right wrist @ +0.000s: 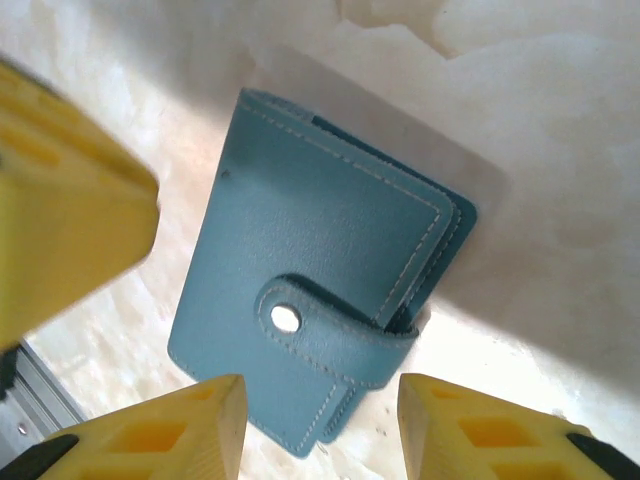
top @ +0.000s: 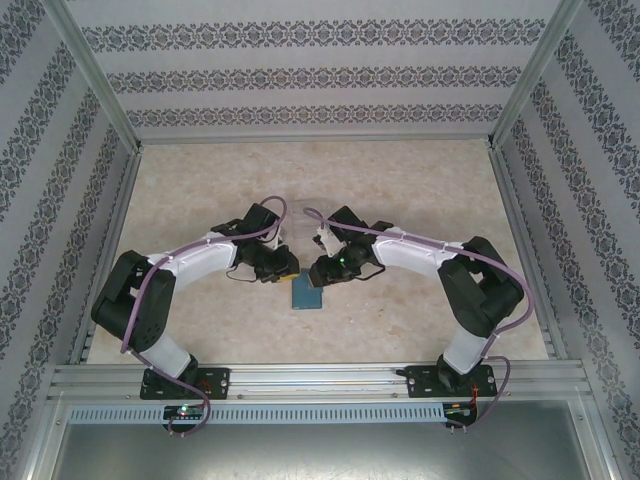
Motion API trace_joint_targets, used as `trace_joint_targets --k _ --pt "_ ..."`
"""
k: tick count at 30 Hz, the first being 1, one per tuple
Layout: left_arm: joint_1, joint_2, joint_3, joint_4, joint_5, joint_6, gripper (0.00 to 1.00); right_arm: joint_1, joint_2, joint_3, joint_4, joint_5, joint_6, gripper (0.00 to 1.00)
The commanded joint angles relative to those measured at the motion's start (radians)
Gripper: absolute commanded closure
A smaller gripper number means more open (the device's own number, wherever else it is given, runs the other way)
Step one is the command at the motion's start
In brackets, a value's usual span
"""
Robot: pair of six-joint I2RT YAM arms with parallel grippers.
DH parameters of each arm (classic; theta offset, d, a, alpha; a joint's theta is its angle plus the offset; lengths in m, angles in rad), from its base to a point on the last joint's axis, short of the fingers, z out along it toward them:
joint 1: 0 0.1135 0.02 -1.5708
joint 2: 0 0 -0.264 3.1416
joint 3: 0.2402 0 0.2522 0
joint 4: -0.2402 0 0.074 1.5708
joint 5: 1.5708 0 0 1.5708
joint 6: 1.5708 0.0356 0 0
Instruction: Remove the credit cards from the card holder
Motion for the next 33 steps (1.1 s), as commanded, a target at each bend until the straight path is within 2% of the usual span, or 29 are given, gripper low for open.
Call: trace_joint_targets --k 1,9,16,20,25,33 --pt "0.011 0.011 0.03 0.014 -0.038 -0.033 0.8 -0.012 -0.058 0.02 -0.038 0.044 -0.16 0.56" --pt "0.012 0.052 0.038 0.088 0.01 -0.055 0.82 -0.004 -0.066 0.033 -0.066 0.079 -0.447 0.56" --pt "0.013 0.097 0.034 0.129 0.085 -0.066 0.88 0.031 -0.044 0.041 -0.065 0.095 -0.748 0.55" --pt "0.013 0.123 0.038 0.122 0.085 -0.063 0.92 0.047 -0.023 0.065 -0.066 0.078 -0.889 0.57" --pt "0.02 0.143 0.041 0.065 0.051 -0.031 0.95 0.051 0.011 0.084 -0.079 0.051 -1.012 0.58" --pt "0.062 0.117 0.038 0.1 0.096 -0.044 0.96 0.056 0.038 0.069 -0.072 0.031 -1.131 0.59"
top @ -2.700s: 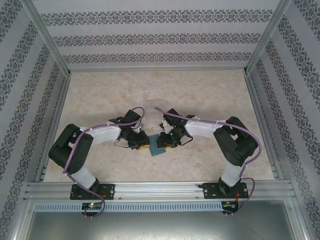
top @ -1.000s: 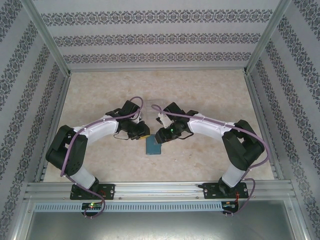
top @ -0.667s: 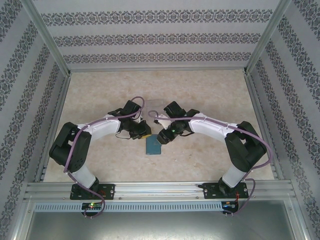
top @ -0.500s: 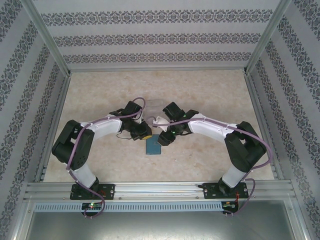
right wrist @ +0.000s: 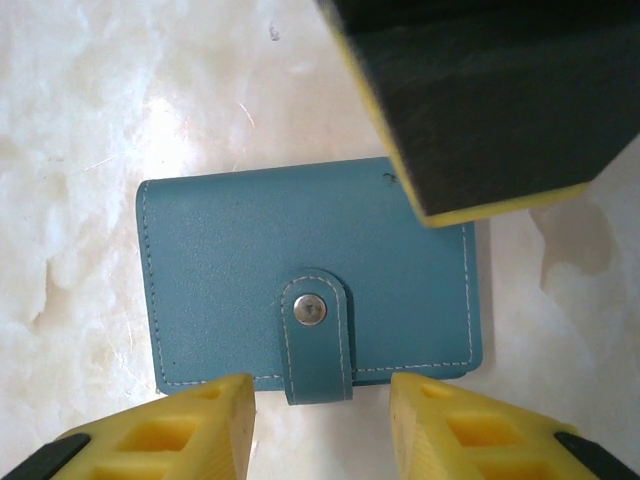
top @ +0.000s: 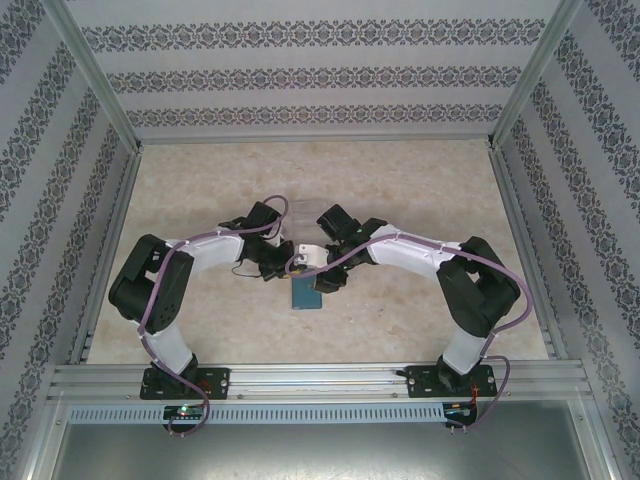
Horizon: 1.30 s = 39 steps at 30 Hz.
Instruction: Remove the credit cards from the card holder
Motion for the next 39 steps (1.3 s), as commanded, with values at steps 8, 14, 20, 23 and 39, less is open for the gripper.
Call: trace_joint_targets --k 8,14,20,23,39 --pt "0.023 0.022 0.018 -0.002 0.063 0.009 0.96 0.043 0.057 0.022 -0.017 0.003 -0.138 0.59" --pt "0.023 0.041 0.009 -0.021 0.042 0.029 0.97 0.055 0.084 0.046 -0.01 0.046 -0.141 0.59" --pt "0.022 0.042 -0.006 -0.004 0.047 0.037 0.99 0.064 0.095 0.059 0.002 0.072 -0.139 0.57" --pt "0.022 0.046 -0.008 -0.004 0.05 0.041 1.0 0.064 0.098 0.065 0.008 0.069 -0.132 0.57" --pt "0.023 0.058 0.003 -0.019 0.048 0.049 1.0 0.081 0.168 0.077 -0.001 0.142 -0.133 0.62"
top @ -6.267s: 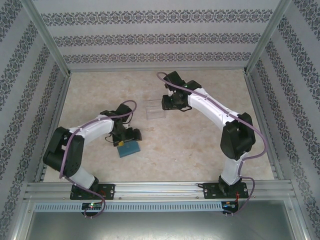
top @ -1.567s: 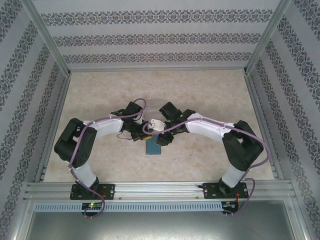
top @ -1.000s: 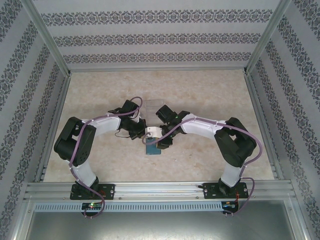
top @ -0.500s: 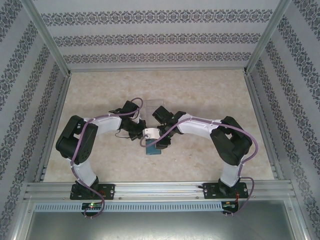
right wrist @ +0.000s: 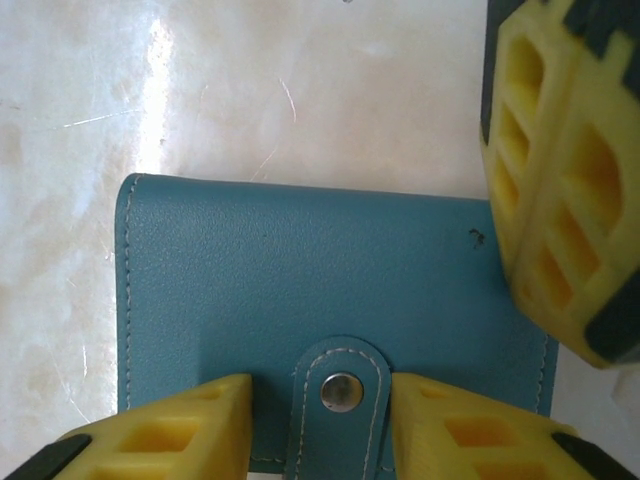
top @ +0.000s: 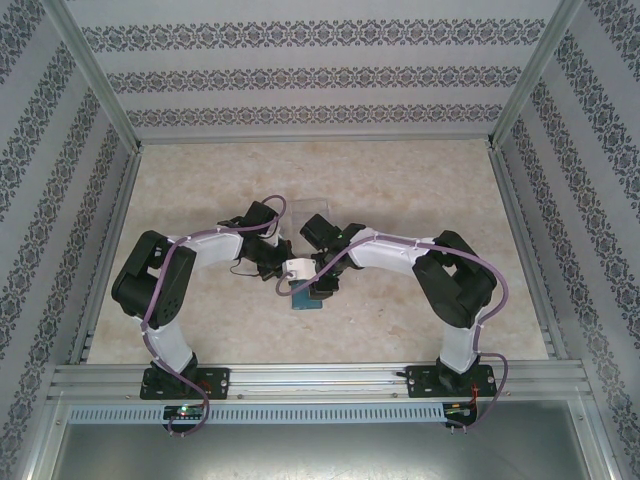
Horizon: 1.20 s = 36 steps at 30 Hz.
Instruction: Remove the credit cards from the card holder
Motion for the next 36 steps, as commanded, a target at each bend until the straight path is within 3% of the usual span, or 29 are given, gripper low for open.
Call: trace_joint_targets --k 1,9,36 --pt "0.005 0.025 0.002 -0.021 0.006 0.026 1.0 0.009 0.039 0.011 0.013 0.063 0.002 0.63" --pt "0.006 0.036 0.011 -0.04 -0.003 0.04 1.0 0.009 0.015 -0.01 0.047 0.065 0.022 0.79" --pt "0.013 0.075 0.053 -0.17 -0.112 0.146 1.0 -0.029 -0.212 -0.249 0.37 -0.071 0.197 0.99"
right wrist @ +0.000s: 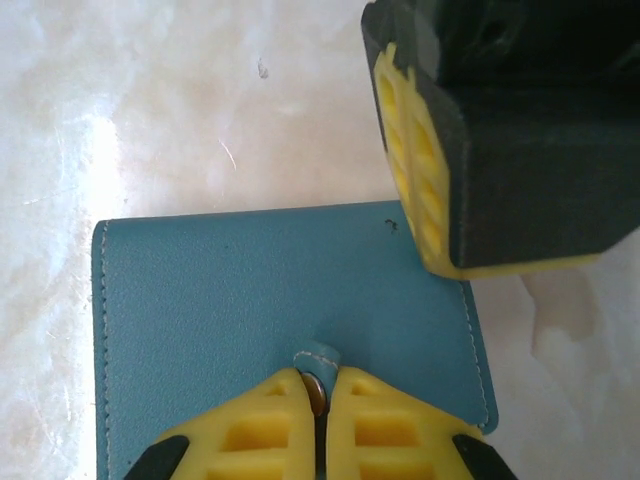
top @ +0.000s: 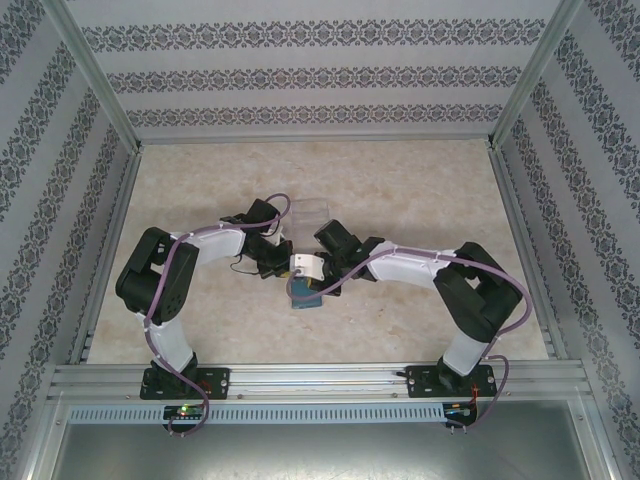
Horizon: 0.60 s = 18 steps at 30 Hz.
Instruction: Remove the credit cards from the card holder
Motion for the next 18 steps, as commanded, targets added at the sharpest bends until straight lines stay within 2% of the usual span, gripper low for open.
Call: trace_joint_targets --k 1,5,7,13,18 --pt "0.009 0.039 0.002 -0.097 -0.093 0.045 1.0 -0.015 -0.057 -0.031 0.07 -0.059 0.041 0.99" --pt "0.011 0.033 0.005 -0.103 -0.093 0.058 1.0 -0.033 -0.086 -0.064 0.105 -0.09 0.075 0.98" --pt "0.01 0.03 0.008 -0.097 -0.081 0.062 1.0 -0.034 -0.086 -0.071 0.114 -0.086 0.092 0.94" --pt "0.01 -0.012 0.041 -0.076 -0.044 0.069 0.99 -0.033 -0.101 -0.06 0.097 -0.074 0.198 0.7" --pt "0.01 -0.067 0.063 -0.057 -0.026 0.073 0.88 -0.019 -0.133 -0.058 0.101 -0.012 0.394 0.6"
